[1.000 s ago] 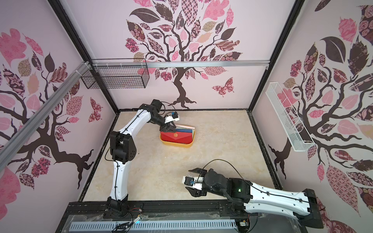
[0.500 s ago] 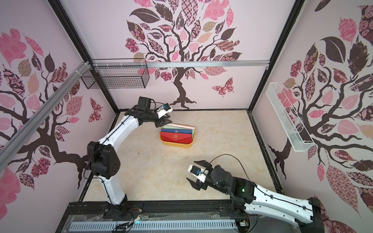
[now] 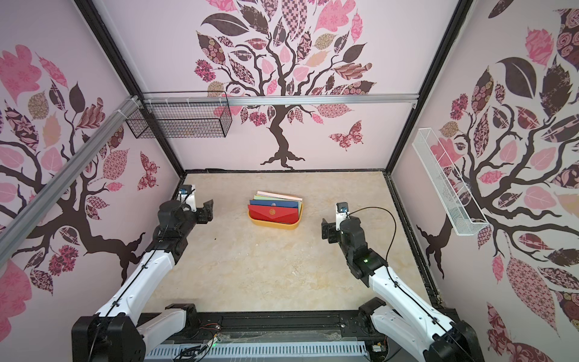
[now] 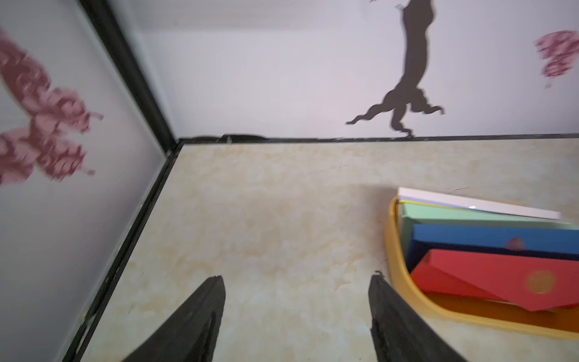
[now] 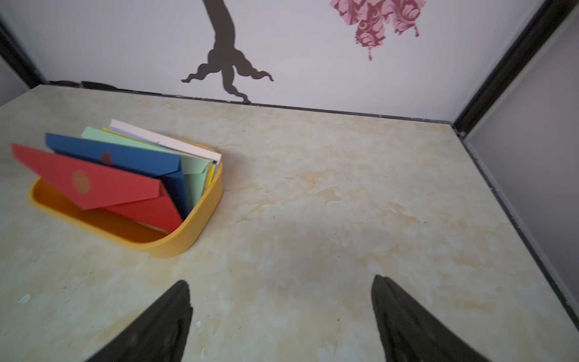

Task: Put the sealed envelopes into the storage box
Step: Reset both arms

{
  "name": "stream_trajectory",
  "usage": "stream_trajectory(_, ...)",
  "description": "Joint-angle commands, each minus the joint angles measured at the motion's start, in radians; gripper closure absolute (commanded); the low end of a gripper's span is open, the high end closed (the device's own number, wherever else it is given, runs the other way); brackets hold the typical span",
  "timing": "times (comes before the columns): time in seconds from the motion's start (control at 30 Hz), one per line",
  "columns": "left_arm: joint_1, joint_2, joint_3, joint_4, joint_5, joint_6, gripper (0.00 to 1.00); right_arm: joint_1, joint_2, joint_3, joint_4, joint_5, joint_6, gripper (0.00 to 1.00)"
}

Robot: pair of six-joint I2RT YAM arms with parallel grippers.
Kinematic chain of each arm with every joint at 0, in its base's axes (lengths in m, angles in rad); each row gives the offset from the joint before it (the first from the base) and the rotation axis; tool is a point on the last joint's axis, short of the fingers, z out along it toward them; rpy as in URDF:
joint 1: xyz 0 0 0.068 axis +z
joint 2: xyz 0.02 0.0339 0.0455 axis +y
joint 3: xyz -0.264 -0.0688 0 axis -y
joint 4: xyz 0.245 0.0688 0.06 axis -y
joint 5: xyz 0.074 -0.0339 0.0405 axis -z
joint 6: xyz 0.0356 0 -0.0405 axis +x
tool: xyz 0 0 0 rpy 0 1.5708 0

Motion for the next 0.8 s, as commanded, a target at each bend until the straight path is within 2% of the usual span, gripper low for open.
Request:
stream_trajectory(0.0, 0.001, -0.014, -0.059, 0.147, -0.148, -0.092, 0.22, -0.032, 0.083, -0.027, 0.216, 0.164, -0.031, 0.05)
stream_trajectory(0.13, 0.002, 0.078, -0.117, 0.273, -0.211, -0.091, 0.22, -0.145, 0.146, -0.114, 0.387, 0.185, -0.009, 0.04)
stream_trajectory(0.27, 0.008, 0.190, -0.167, 0.477, -0.198, -0.073, 0.22, -0.242, 0.172, -0.177, 0.511, 0.162, -0.004, 0.04)
stream_trajectory(0.37, 0.064, 0.285, -0.146, 0.546, -0.108, -0.079, 0.24, -0.311, 0.274, -0.196, 0.602, 0.151, 0.030, 0.04)
stream_trajectory(0.47, 0.129, 0.318, -0.135, 0.608, -0.016, -0.107, 0.23, -0.340, 0.420, -0.244, 0.854, 0.150, 0.011, 0.03)
stream_trajectory(0.53, 0.153, 0.361, -0.114, 0.647, 0.029, -0.111, 0.22, -0.352, 0.455, -0.204, 0.793, 0.097, 0.049, 0.02)
stream_trajectory(0.63, 0.153, 0.438, -0.063, 0.663, 0.093, -0.018, 0.20, -0.369, 0.597, -0.207, 0.972, -0.017, 0.013, 0.05)
stream_trajectory(0.77, 0.163, 0.563, -0.077, 0.777, 0.144, 0.010, 0.19, -0.373, 0.629, -0.192, 0.946, -0.062, 0.002, 0.06)
